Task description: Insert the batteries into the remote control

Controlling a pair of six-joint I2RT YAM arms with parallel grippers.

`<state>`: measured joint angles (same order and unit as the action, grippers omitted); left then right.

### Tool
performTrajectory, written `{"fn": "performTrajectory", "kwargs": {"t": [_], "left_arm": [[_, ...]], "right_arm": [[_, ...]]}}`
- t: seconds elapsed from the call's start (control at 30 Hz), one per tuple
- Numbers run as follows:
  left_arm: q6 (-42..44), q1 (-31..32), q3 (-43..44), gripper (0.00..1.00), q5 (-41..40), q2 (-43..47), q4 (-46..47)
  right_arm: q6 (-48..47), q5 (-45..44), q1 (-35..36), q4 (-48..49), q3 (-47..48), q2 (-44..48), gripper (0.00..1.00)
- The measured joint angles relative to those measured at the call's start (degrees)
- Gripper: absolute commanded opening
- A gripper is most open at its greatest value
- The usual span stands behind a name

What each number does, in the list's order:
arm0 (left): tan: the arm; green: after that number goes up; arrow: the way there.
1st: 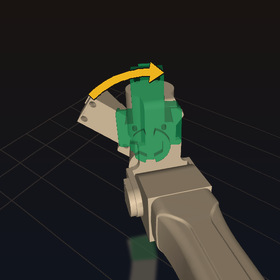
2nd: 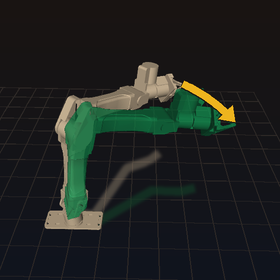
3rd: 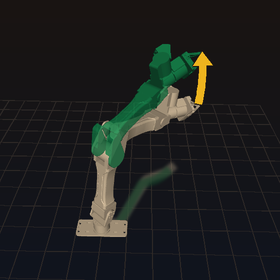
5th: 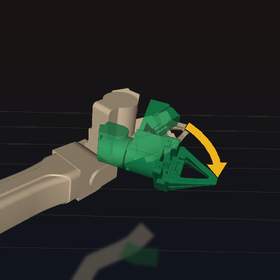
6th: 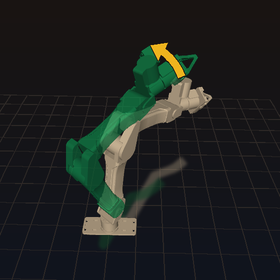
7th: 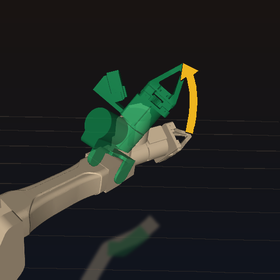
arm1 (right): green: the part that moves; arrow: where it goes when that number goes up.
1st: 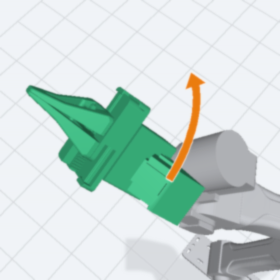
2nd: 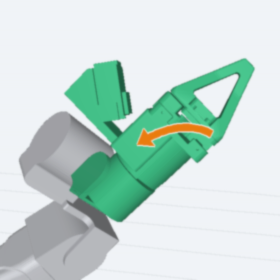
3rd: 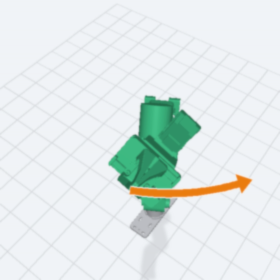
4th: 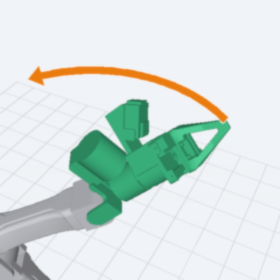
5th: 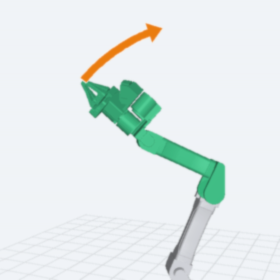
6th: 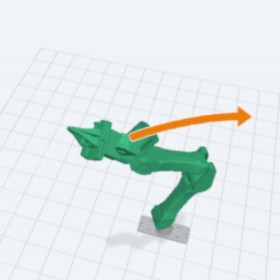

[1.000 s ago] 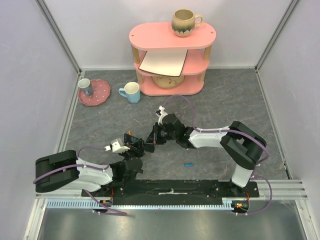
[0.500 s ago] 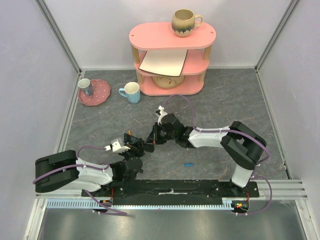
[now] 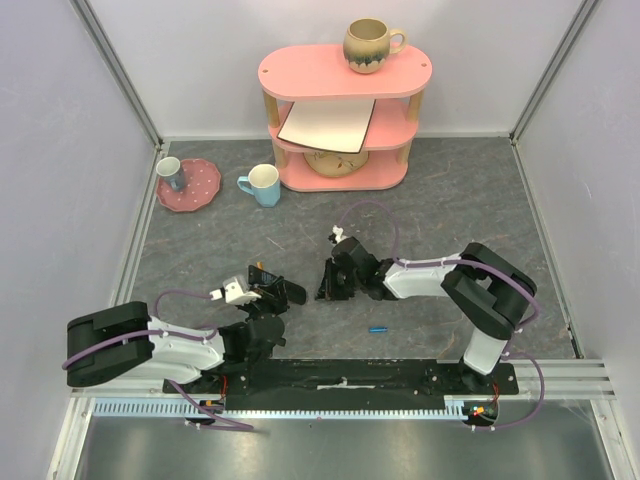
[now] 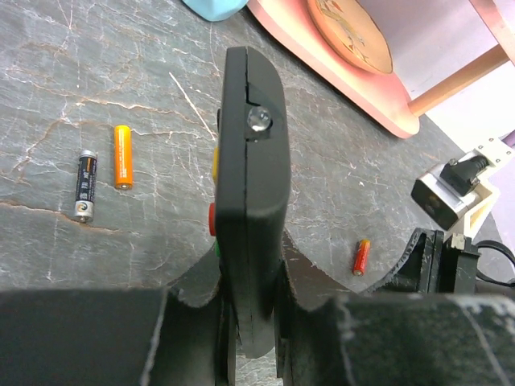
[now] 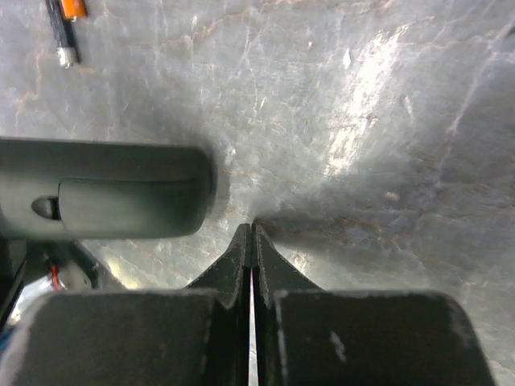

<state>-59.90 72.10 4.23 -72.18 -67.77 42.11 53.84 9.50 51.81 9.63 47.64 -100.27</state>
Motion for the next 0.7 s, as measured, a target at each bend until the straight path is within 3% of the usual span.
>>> {"fn": "performTrajectory", "kwargs": {"t": [0.27,0.33,0.43,0.5,0.6,0.7], "left_arm": [[0.5,0.0,0.1,0.02,0.0,0.1,-0.1],[0.5,0.0,0.1,0.02,0.0,0.1,-0.1],[0.5,0.0,0.1,0.02,0.0,0.1,-0.2],[0.5,0.0,0.1,0.02,0.0,0.1,-0.2],[0.4,0.0,0.1,0.02,0.0,0.1,-0.2],[0.5,0.0,0.1,0.02,0.0,0.1,-0.2]], "right_arm": [[-0.4,-0.4,-0.7,-1.7,-2.1,0.4,0.00],[-0.2,-0.3,-0.7,-1.3,-3.6,1.8,0.17],[1.0,0.4,-0.9,0.8,-6.1,4.4,0.34],[2.3,1.6,-1.4,3.8,-6.7,5.5,0.39],[5.2,4.1,-2.0,10.6,-6.8,5.7,0.39],[8.0,6.1,-2.2,16.8,-6.8,5.6,0.31]]}}
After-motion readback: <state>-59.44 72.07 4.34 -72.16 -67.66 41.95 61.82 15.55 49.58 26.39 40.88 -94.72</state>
